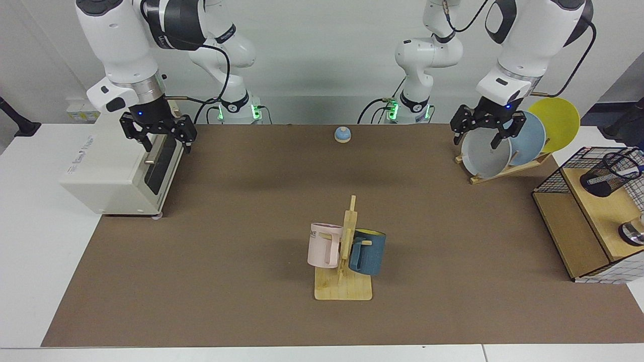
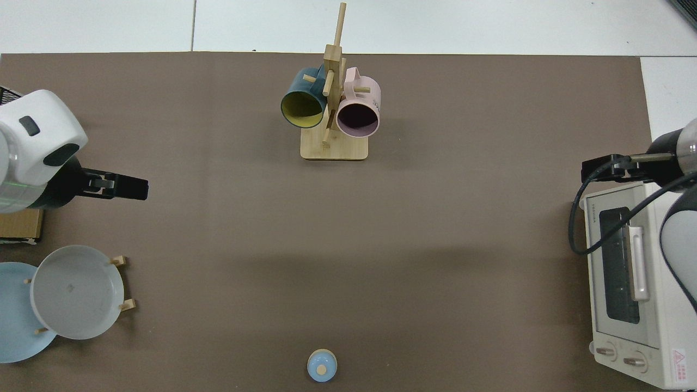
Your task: Put markers into pen holder
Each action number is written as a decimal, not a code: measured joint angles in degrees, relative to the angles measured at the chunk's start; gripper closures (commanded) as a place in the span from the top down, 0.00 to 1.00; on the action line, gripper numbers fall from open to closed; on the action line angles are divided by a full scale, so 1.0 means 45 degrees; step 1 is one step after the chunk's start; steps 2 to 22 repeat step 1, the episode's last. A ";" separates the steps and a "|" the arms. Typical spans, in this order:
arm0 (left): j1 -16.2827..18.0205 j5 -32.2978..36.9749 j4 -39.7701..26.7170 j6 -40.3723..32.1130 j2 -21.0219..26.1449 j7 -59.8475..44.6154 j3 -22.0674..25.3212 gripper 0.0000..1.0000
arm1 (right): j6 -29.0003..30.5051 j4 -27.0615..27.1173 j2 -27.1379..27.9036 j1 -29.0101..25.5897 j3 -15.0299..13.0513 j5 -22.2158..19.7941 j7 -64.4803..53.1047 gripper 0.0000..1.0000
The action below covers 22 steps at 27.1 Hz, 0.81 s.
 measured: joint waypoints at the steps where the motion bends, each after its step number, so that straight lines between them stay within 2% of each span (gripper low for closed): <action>1: -0.0050 0.0000 0.0057 -0.0115 0.0067 0.0000 0.0008 1.00 | 0.0000 0.0000 0.0000 0.0000 0.0000 0.0000 0.0000 1.00; 22: -0.0050 0.0000 0.0057 -0.0115 0.0067 0.0000 0.0008 1.00 | 0.0000 0.0000 0.0000 0.0000 0.0000 0.0000 0.0000 1.00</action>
